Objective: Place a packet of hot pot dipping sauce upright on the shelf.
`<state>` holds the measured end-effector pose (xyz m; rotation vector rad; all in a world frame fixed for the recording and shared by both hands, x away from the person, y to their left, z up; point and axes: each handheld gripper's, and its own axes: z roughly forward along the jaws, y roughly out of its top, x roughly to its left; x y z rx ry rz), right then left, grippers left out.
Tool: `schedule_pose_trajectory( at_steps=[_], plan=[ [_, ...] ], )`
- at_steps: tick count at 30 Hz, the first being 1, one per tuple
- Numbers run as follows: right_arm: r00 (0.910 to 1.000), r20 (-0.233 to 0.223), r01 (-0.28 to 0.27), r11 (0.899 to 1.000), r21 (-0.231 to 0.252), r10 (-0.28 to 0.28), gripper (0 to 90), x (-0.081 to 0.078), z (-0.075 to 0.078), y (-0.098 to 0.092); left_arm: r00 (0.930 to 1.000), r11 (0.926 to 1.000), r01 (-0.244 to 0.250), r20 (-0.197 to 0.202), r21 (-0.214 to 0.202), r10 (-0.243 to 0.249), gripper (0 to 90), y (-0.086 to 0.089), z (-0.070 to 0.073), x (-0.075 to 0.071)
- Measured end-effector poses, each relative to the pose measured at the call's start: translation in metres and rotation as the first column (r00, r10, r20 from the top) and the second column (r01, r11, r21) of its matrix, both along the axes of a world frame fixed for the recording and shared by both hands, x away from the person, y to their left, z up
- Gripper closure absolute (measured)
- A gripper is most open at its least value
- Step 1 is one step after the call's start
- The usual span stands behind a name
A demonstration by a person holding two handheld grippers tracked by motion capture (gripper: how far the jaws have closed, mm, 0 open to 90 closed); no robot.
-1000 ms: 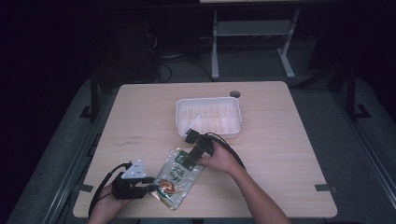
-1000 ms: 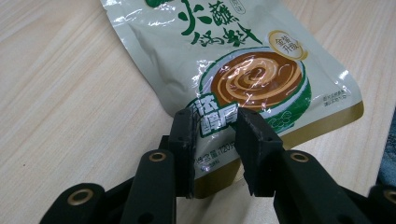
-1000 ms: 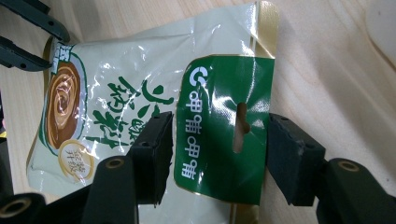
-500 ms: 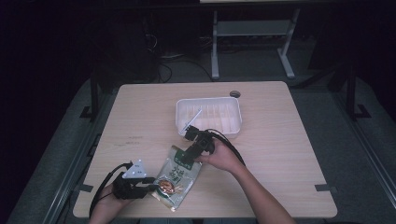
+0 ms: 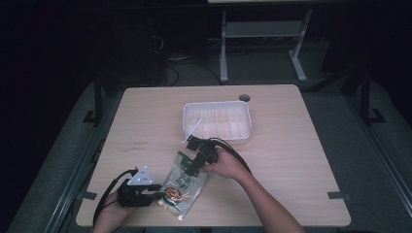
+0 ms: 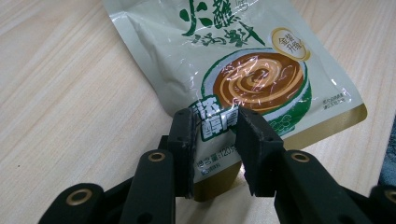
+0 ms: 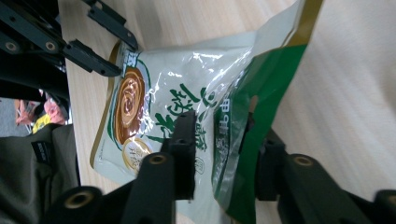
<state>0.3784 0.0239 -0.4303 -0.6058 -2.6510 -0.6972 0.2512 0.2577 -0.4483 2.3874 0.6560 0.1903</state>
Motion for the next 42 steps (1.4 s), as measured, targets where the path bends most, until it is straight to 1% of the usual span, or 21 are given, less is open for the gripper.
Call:
schedule_pose_trajectory(
  at_steps=[3, 4, 7, 8, 12, 19, 20, 24, 26, 27, 28, 30, 31, 33, 34, 36, 39, 40, 42],
  plan=[
    [1.0000, -0.002, 0.002, 1.000, -0.011, -0.002, 81.0, 0.000, -0.001, 0.002, 1.0000, 1.0000, -0.001, 0.002, 0.002, 0.001, 66.5, 0.000, 0.000, 0.000],
    [1.0000, -0.002, 0.002, 1.000, -0.011, -0.002, 81.0, 0.000, -0.001, 0.002, 1.0000, 1.0000, -0.001, 0.001, 0.003, 0.001, 66.5, 0.000, 0.000, 0.000],
    [0.9999, -0.011, 0.008, 1.000, -0.021, -0.008, 85.0, 0.000, -0.001, 0.002, 1.0000, 1.0000, -0.003, 0.003, 0.004, 0.003, 65.7, 0.000, 0.000, 0.000],
    [0.9997, -0.021, 0.010, 1.000, -0.018, -0.010, 86.5, 0.000, -0.001, 0.001, 1.0000, 1.0000, -0.002, 0.008, 0.007, 0.002, 65.0, 0.000, 0.000, 0.000],
    [0.9993, -0.035, 0.017, 1.000, -0.005, -0.017, 88.9, 0.000, 0.000, 0.001, 0.9999, 0.9999, -0.006, 0.016, 0.011, 0.006, 63.0, 0.001, 0.001, -0.001],
    [0.9987, -0.040, 0.030, 1.000, 0.003, -0.030, 89.4, -0.002, 0.005, -0.002, 0.9990, 0.9993, -0.037, 0.025, -0.010, 0.038, 58.9, 0.009, 0.004, 0.000],
    [0.9986, -0.040, 0.036, 0.999, 0.013, -0.035, 89.4, -0.003, 0.008, -0.004, 0.9984, 0.9987, -0.049, 0.026, -0.015, 0.050, 57.3, 0.012, 0.004, 0.000],
    [0.9979, -0.045, 0.048, 0.999, 0.022, -0.047, 89.4, -0.006, 0.014, -0.007, 0.9975, 0.9978, -0.063, 0.032, -0.020, 0.063, 54.9, 0.015, 0.005, 0.000],
    [0.9974, -0.046, 0.058, 0.997, 0.041, -0.056, 89.4, -0.009, 0.019, -0.011, 0.9962, 0.9966, -0.079, 0.037, -0.022, 0.079, 51.6, 0.018, 0.005, -0.001],
    [0.9974, -0.046, 0.058, 0.997, 0.041, -0.056, 89.4, -0.009, 0.019, -0.011, 0.9962, 0.9966, -0.079, 0.037, -0.022, 0.079, 50.7, 0.018, 0.005, -0.001],
    [0.9964, -0.055, 0.068, 0.996, 0.055, -0.065, 89.4, -0.010, 0.023, -0.015, 0.9957, 0.9962, -0.084, 0.038, -0.026, 0.085, 50.0, 0.019, 0.005, 0.000],
    [0.9960, -0.055, 0.073, 0.996, 0.060, -0.070, 89.4, -0.012, 0.025, -0.016, 0.9953, 0.9957, -0.088, 0.039, -0.028, 0.089, 48.6, 0.020, 0.005, 0.000],
    [0.9956, -0.052, 0.081, 0.994, 0.067, -0.077, 89.5, -0.014, 0.029, -0.019, 0.9953, 0.9960, -0.087, 0.041, -0.022, 0.088, 48.1, 0.021, 0.005, 0.000],
    [0.9959, -0.044, 0.081, 0.994, 0.069, -0.078, 89.5, -0.016, 0.031, -0.020, 0.9950, 0.9956, -0.091, 0.040, -0.024, 0.092, 47.3, 0.021, 0.005, 0.000],
    [0.9955, -0.038, 0.089, 0.994, 0.068, -0.087, 89.6, -0.020, 0.034, -0.022, 0.9946, 0.9953, -0.094, 0.042, -0.025, 0.095, 46.9, 0.022, 0.005, 0.000],
    [0.9949, -0.039, 0.096, 0.993, 0.073, -0.093, 89.6, -0.022, 0.036, -0.023, 0.9947, 0.9954, -0.093, 0.042, -0.022, 0.094, 46.5, 0.022, 0.005, 0.001],
    [0.9940, -0.041, 0.105, 0.990, 0.099, -0.101, 89.6, -0.027, 0.044, -0.028, 0.9938, 0.9946, -0.101, 0.046, -0.024, 0.102, 45.2, 0.023, 0.005, 0.001],
    [0.9940, -0.041, 0.105, 0.990, 0.099, -0.101, 89.6, -0.027, 0.044, -0.028, 0.9938, 0.9946, -0.101, 0.046, -0.024, 0.102, 44.9, 0.023, 0.005, 0.001],
    [0.9936, -0.040, 0.109, 0.988, 0.107, -0.106, 89.6, -0.030, 0.049, -0.030, 0.9935, 0.9945, -0.102, 0.048, -0.022, 0.103, 44.7, 0.024, 0.005, 0.001]
  ],
)
